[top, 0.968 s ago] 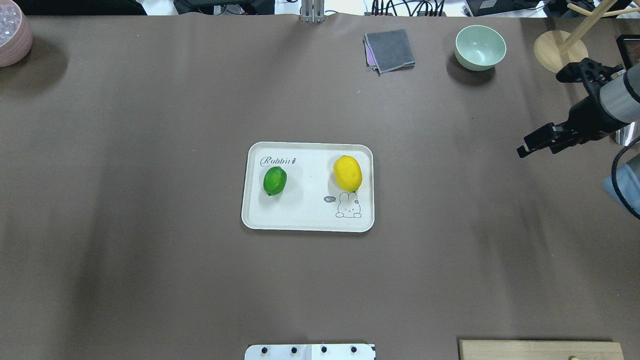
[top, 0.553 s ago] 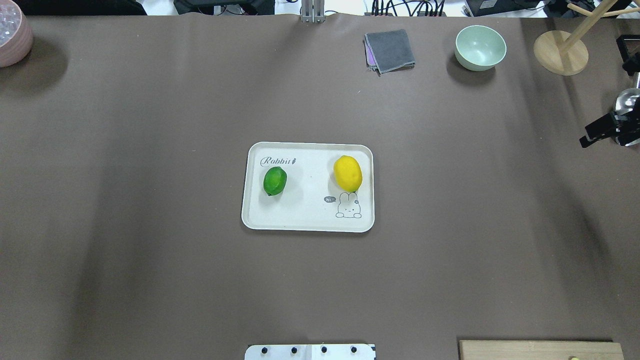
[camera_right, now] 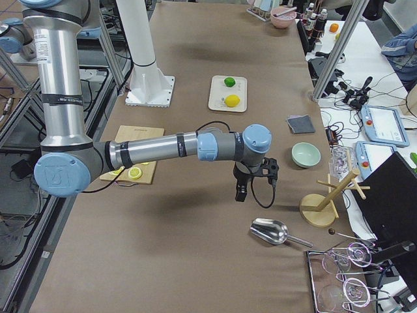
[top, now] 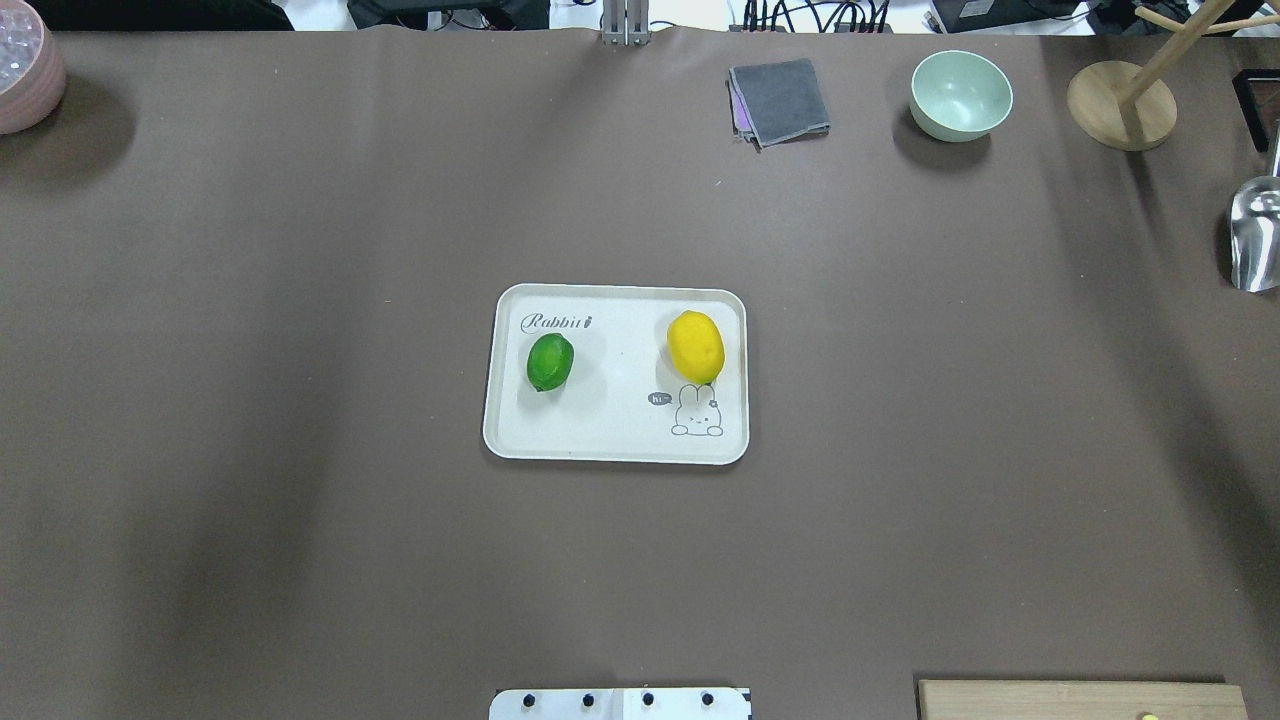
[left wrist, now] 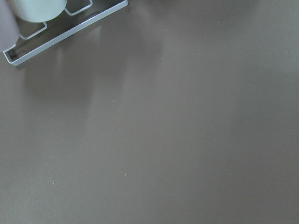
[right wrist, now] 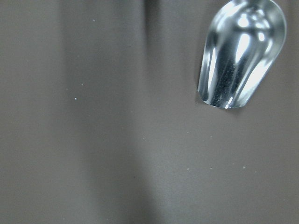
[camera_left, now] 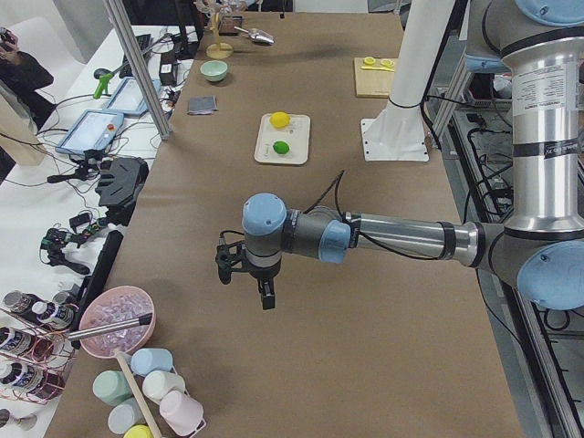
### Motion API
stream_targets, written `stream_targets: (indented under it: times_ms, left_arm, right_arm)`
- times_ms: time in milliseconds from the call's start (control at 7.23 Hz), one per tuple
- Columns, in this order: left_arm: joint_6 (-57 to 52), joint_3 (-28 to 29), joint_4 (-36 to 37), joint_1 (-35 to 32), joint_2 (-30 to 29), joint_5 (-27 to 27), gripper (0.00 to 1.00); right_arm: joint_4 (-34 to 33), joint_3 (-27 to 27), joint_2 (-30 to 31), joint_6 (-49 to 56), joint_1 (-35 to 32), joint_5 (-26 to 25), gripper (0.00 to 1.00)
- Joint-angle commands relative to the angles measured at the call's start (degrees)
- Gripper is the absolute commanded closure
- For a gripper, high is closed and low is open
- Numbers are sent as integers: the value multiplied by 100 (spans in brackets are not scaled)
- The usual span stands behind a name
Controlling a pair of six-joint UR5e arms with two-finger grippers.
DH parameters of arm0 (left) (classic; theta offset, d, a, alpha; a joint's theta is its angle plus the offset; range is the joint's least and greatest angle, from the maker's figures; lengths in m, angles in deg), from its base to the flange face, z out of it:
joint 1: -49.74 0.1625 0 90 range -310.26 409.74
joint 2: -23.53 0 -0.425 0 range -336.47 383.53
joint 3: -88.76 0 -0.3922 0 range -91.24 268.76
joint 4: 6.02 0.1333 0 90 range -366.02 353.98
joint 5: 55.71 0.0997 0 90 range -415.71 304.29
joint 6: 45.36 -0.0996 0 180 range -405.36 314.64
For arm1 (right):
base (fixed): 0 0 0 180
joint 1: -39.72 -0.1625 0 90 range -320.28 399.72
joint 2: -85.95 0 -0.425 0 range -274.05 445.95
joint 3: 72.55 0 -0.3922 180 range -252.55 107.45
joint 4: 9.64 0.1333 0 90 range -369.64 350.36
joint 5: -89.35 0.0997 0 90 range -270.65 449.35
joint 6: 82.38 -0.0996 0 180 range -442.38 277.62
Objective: Place all lemons on tray
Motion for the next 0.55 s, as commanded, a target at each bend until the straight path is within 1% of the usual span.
stream_targets:
  times_ms: [0, 277, 415]
  left_arm:
    - [1, -9, 59, -4, 86, 12, 2]
    - [9, 1, 59, -4, 86, 29, 2]
    - [10, 9, 59, -4, 86, 21, 2]
  right_arm:
    - [-132, 31, 28, 224, -306, 8, 1]
    - [-194, 41, -6, 224, -395, -131, 0]
    - [-342, 32, -24, 215, -438, -71, 0]
